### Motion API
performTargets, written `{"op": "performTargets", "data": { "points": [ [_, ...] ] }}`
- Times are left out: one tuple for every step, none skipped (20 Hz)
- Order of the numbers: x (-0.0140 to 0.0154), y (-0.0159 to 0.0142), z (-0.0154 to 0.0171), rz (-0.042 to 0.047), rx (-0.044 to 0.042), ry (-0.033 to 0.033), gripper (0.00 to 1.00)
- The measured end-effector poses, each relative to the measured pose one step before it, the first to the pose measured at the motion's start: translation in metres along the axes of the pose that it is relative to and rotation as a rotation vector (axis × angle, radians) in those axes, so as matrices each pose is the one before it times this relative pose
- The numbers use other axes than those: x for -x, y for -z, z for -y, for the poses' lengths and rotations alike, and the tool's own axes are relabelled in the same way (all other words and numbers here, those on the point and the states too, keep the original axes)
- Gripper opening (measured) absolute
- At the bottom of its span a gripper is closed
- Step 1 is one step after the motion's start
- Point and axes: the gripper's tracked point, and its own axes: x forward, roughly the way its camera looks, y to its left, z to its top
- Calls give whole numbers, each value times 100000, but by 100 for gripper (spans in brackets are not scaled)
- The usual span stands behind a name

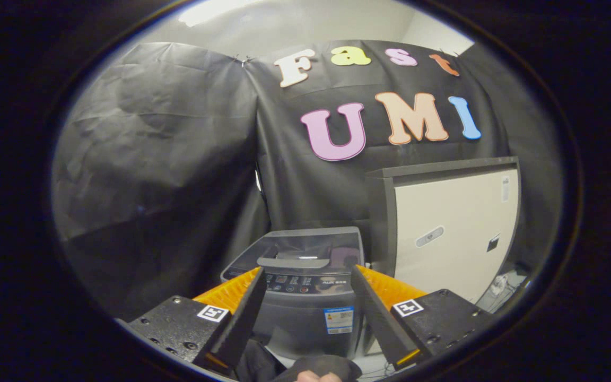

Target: Put the clothes into the washing machine and then close the washing machine lid.

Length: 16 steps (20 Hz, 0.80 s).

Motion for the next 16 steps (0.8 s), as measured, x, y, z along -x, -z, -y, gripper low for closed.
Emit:
{"op": "performTargets", "data": {
  "points": [
    [706,193,-368,2455,-860,-1154,97],
    [455,-1021,-777,7625,-2611,-67,96],
    [238,-98,-1560,273,1187,-5767,96],
    [-116,554,-219,-3017,4338,-431,95],
    [388,254,330,-1412,4864,2180,96],
    [596,442,891,-507,2887,1031,97],
    [163,68,-92,416,-235,-410,98],
    [-19,-14,-194,299,-2363,-968,97],
    [46,49,-148,-528,-1745,-767,97],
    [239,-79,93,0,-550,111,97],
    [285,-239,210,251,-43,612,97],
    [106,-297,86,624,-113,201,97],
    [44,-185,103,395,-431,152,97],
    [98,-45,119,-47,-103,401,97],
    [177,-13,235,-108,177,562,97],
    [-29,53,120,-122,274,420,97]
  ]
}}
